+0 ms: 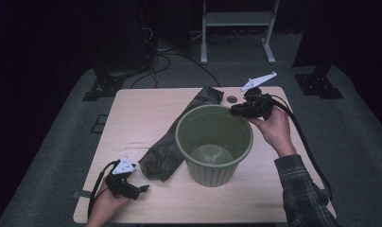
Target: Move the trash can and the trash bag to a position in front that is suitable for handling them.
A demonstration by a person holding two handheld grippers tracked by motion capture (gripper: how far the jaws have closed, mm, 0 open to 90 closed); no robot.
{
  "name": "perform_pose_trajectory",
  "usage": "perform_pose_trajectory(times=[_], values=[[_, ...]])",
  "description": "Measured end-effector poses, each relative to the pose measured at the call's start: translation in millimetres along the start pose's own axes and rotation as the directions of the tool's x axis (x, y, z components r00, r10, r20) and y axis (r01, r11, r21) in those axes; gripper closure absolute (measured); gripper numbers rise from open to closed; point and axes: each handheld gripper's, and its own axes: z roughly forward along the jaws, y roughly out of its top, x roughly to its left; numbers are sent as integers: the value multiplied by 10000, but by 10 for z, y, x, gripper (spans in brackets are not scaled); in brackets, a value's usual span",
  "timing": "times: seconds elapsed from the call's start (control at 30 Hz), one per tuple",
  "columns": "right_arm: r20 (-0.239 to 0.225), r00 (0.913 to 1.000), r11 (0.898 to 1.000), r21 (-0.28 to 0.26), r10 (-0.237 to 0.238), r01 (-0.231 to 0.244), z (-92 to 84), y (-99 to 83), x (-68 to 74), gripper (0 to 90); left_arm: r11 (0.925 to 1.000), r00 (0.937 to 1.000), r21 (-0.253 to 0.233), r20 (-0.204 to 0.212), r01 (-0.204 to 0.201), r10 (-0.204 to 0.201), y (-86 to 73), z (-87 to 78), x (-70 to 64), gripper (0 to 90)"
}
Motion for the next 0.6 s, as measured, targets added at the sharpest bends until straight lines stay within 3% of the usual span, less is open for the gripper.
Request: perform_pose_trajectory(times=[0.4, 0.5, 0.6], values=[[-146, 9999, 9999, -113, -73, 71, 36, 21, 91, 795, 10000, 10000, 4, 6, -11, 11, 5, 5, -2, 0], [23, 10000, 9990, -443, 82, -81, 15, -1, 84, 577, 10000, 10000, -1, 10, -4, 4, 5, 5, -2, 0], [79, 9994, 9977, -588, 347, -342, -20, -29, 54, 434, 10000, 10000, 2, 7, -5, 5, 5, 5, -2, 0]])
